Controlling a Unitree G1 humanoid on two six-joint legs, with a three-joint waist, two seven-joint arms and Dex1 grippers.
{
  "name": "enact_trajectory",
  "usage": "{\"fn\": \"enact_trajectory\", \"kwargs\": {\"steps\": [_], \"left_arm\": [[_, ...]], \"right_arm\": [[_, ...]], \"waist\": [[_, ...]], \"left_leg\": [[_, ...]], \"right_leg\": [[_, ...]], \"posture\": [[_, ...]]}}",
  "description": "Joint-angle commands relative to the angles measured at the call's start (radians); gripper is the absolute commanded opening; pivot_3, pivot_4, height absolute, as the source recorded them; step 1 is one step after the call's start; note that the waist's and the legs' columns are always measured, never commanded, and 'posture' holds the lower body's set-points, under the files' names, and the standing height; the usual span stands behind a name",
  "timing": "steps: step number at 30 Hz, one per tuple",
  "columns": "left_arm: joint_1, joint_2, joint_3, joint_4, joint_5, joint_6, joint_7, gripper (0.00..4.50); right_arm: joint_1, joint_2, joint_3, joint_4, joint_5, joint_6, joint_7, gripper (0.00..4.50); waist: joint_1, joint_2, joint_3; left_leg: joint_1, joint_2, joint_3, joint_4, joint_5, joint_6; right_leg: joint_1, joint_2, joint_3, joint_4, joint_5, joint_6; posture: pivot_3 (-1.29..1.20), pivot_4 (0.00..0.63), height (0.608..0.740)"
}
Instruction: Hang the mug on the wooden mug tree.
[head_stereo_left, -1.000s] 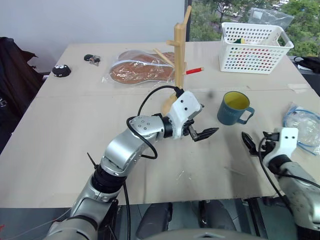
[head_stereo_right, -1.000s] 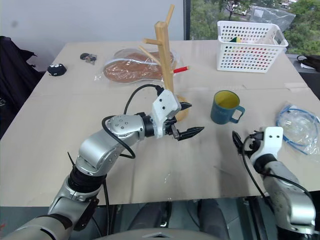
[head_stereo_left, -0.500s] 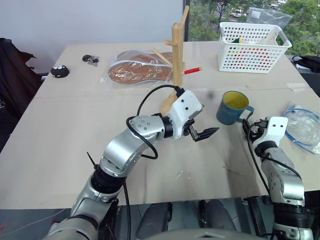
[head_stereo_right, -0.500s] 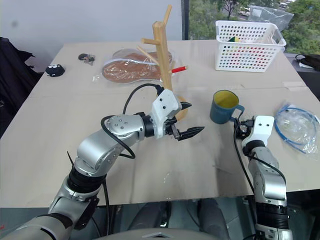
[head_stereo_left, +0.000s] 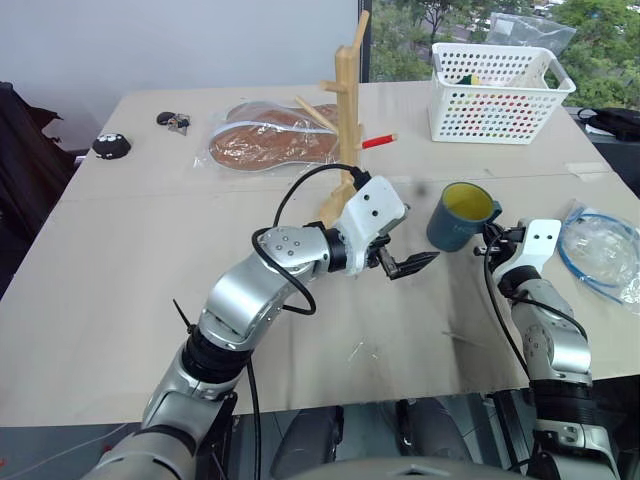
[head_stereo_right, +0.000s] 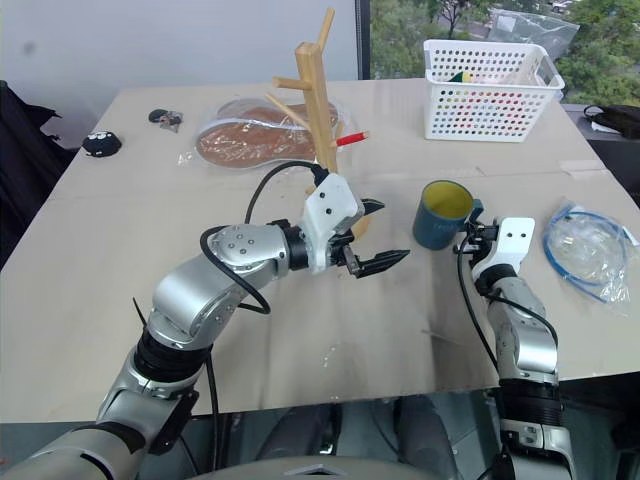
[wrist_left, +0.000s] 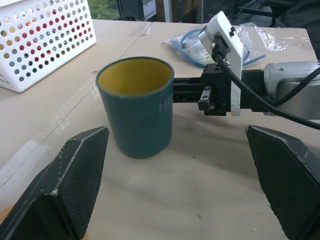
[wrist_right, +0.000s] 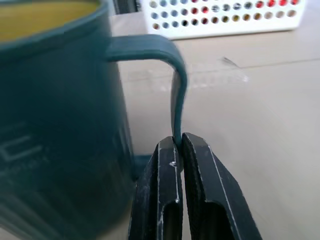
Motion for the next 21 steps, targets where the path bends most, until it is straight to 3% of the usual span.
{"fn": "enact_trajectory", "kwargs": {"steps": [1,6,11,21], "left_arm": [[0.007,0.016,0.034,-0.031,0.002,-0.018,-0.001,4.50],[0.013,0.019,0.032,-0.036,0.002,-0.020,0.004,4.50],[0.020,0.019,0.033,-0.038,0.003,-0.023,0.006,4.50],[0.020,0.023,0.030,-0.029,0.010,-0.038,0.003,4.50]], "right_arm": [[-0.008,-0.034,-0.026,-0.025,0.023,-0.021,0.040,0.02],[-0.006,-0.063,-0.022,-0.027,0.037,0.017,0.071,0.02],[0.005,-0.063,-0.019,-0.039,0.037,0.032,0.072,1.51],[-0.027,-0.084,-0.018,0.017,0.032,0.000,0.125,1.51]], "waist": [[0.000,0.000,0.000],[0.000,0.000,0.000],[0.000,0.000,0.000],[0.000,0.000,0.000]], "left_leg": [[0.000,0.000,0.000,0.000,0.000,0.000],[0.000,0.000,0.000,0.000,0.000,0.000],[0.000,0.000,0.000,0.000,0.000,0.000],[0.000,0.000,0.000,0.000,0.000,0.000]], "right_leg": [[0.000,0.000,0.000,0.000,0.000,0.000],[0.000,0.000,0.000,0.000,0.000,0.000],[0.000,0.000,0.000,0.000,0.000,0.000],[0.000,0.000,0.000,0.000,0.000,0.000]], "posture": [[0.00,0.150,0.740],[0.00,0.150,0.740],[0.00,0.150,0.740],[0.00,0.150,0.740]]}}
